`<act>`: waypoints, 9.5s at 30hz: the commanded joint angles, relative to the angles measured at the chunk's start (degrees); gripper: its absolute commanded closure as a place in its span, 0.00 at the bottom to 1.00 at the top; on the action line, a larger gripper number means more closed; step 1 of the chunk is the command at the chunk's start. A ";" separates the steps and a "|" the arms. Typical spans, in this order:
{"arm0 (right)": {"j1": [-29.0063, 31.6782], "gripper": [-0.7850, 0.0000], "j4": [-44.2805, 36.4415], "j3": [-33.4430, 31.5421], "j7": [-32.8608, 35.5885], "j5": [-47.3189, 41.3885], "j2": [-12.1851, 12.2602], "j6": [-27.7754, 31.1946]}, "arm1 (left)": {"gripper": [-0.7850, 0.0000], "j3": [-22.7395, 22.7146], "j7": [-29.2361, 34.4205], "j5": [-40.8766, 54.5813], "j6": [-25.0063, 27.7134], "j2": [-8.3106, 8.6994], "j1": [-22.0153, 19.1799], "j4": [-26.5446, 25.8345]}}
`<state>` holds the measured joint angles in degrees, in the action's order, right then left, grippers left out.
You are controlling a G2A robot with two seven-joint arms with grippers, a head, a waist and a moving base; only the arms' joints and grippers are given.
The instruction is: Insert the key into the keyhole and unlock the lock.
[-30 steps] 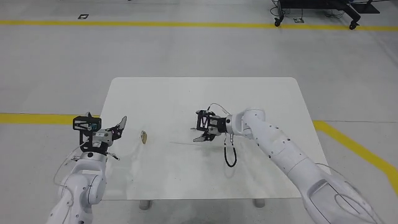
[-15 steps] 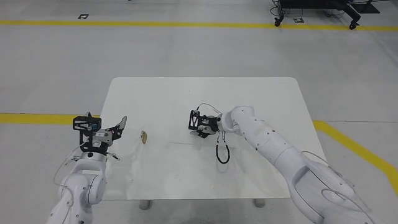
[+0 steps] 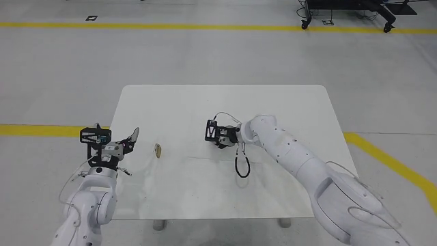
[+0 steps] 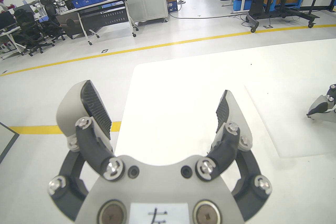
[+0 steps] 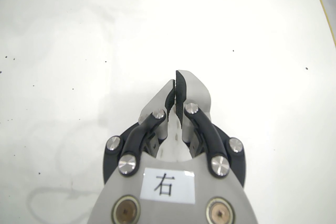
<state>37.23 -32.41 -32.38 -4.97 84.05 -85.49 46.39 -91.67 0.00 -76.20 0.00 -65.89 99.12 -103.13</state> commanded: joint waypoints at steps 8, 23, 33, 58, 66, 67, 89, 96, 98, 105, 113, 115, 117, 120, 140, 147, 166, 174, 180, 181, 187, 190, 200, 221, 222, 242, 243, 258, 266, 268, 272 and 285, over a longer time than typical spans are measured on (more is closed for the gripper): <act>0.51 1.00 -0.69 0.74 -6.96 4.38 0.63 -0.11 | 0.00 0.00 0.00 0.00 0.00 0.00 0.00 0.00; 9.19 1.00 -13.63 -6.97 -28.19 10.35 8.58 -7.00 | 0.00 0.00 0.00 0.00 0.00 0.00 0.00 0.00; 28.33 1.00 -36.02 -23.68 -39.16 10.31 17.09 -12.12 | 0.00 0.00 0.00 0.00 0.00 0.00 0.00 0.00; 30.32 1.00 -28.39 -26.34 -44.07 -16.38 15.87 -0.82 | 0.00 -2.62 24.74 57.94 34.90 1.24 -7.40 7.39; 29.73 1.00 -26.70 -26.82 -45.22 -17.03 15.89 1.02 | 0.00 -2.17 26.85 58.92 34.58 1.33 -8.25 6.84; 29.73 1.00 -26.70 -26.82 -45.22 -17.03 15.89 1.02 | 0.00 -2.17 26.85 58.92 34.58 1.33 -8.25 6.84; 21.71 1.00 -16.13 -22.04 16.45 -97.12 8.98 -7.27 | 0.00 16.56 61.52 100.23 42.76 1.29 -29.43 29.79; 21.58 1.00 -18.74 -20.79 19.42 -98.52 7.90 -6.99 | 0.00 19.46 57.26 93.96 45.46 0.82 -30.72 31.51; 21.74 1.00 -19.40 -20.61 19.28 -98.05 7.80 -7.19 | 0.03 20.05 56.26 93.61 45.17 0.73 -30.71 31.65; 21.74 1.00 -19.40 -20.61 19.28 -98.05 7.80 -7.19 | 0.10 21.04 55.63 94.56 44.78 0.75 -30.76 32.01; 23.79 1.00 -25.20 -18.07 18.27 -93.41 7.06 -12.88 | 0.07 21.90 55.40 93.16 46.55 0.90 -31.08 32.29; 24.47 1.00 -27.26 -17.25 17.67 -91.62 6.82 -13.89 | 0.08 22.21 54.41 92.23 46.18 0.86 -31.30 32.40; 25.37 1.00 -29.22 -16.69 17.00 -90.31 6.64 -14.14 | 0.08 22.44 53.35 91.41 45.87 0.83 -31.35 32.44; 26.63 1.00 -31.59 -16.32 16.09 -88.53 6.51 -14.18 | 0.12 22.53 51.95 90.61 45.52 0.86 -31.19 32.51; 31.43 1.00 -38.74 -17.64 8.68 -82.00 5.78 -18.29 | 0.71 23.80 45.63 87.27 39.76 0.80 -31.24 32.38; 30.24 1.00 -37.48 -16.82 9.69 -82.26 4.98 -18.85 | 0.74 24.21 45.75 87.54 39.33 0.80 -31.59 32.72; 29.51 1.00 -35.71 -17.90 10.15 -82.29 3.90 -18.93 | 1.00 25.35 45.74 87.64 37.42 0.73 -32.91 34.16; 29.75 1.00 -35.49 -18.52 11.10 -81.69 3.72 -18.75 | 1.00 24.86 45.16 88.04 37.47 0.86 -32.84 34.38; 30.56 1.00 -36.18 -19.32 14.64 -82.54 3.94 -17.84 | 1.00 24.49 45.29 89.04 37.15 0.97 -32.69 34.41; 30.74 1.00 -36.31 -19.47 15.31 -82.66 4.00 -17.72 | 1.00 24.44 45.37 89.20 37.07 0.99 -32.70 34.42; 31.66 1.00 -37.28 -20.44 17.19 -82.47 4.29 -17.96 | 1.00 24.38 46.17 90.26 37.06 1.05 -32.69 34.43; 32.07 1.00 -37.65 -20.86 17.51 -82.49 4.37 -17.84 | 0.82 24.35 46.82 90.75 37.31 1.09 -32.72 34.49; 32.54 1.00 -38.37 -21.16 18.66 -82.08 4.34 -18.31 | 0.84 24.31 47.41 91.40 37.69 1.20 -32.57 34.48; 33.07 1.00 -39.55 -21.60 18.50 -81.32 4.04 -20.02 | 1.00 24.30 46.10 89.39 38.53 1.39 -32.18 33.83; 33.07 1.00 -39.53 -21.66 18.44 -81.42 4.02 -20.00 | 1.00 24.32 46.25 89.60 38.46 1.40 -32.16 33.84; 32.73 1.00 -38.37 -22.26 18.70 -82.08 3.68 -19.29 | 1.00 24.72 47.64 91.60 38.15 1.46 -32.57 34.27; 32.72 1.00 -38.35 -22.27 18.67 -82.04 3.66 -19.35 | 1.00 24.81 47.64 91.52 38.03 1.45 -32.66 34.35; 33.09 1.00 -38.73 -22.66 19.04 -81.81 3.55 -19.09 | 1.00 24.83 46.24 89.72 38.14 1.50 -32.88 34.53; 33.47 0.08 -39.26 -23.04 19.56 -82.23 3.57 -18.96 | 1.00 24.92 45.19 88.96 37.29 1.50 -32.72 34.12; 33.57 0.00 -39.36 -23.13 19.62 -82.44 3.56 -18.86 | 1.00 24.83 45.17 89.07 37.19 1.53 -32.74 34.08; 33.61 0.00 -39.36 -23.20 19.68 -82.66 3.56 -18.84 | 1.00 24.47 45.77 90.13 37.03 1.62 -32.73 34.21; 33.61 0.00 -39.36 -23.20 19.68 -82.66 3.56 -18.84 | 1.00 24.00 45.70 91.00 35.79 1.73 -32.54 33.87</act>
<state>70.85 -71.77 -55.58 14.71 1.40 -81.93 27.55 -67.65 46.39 15.22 36.34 -64.17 66.32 -68.80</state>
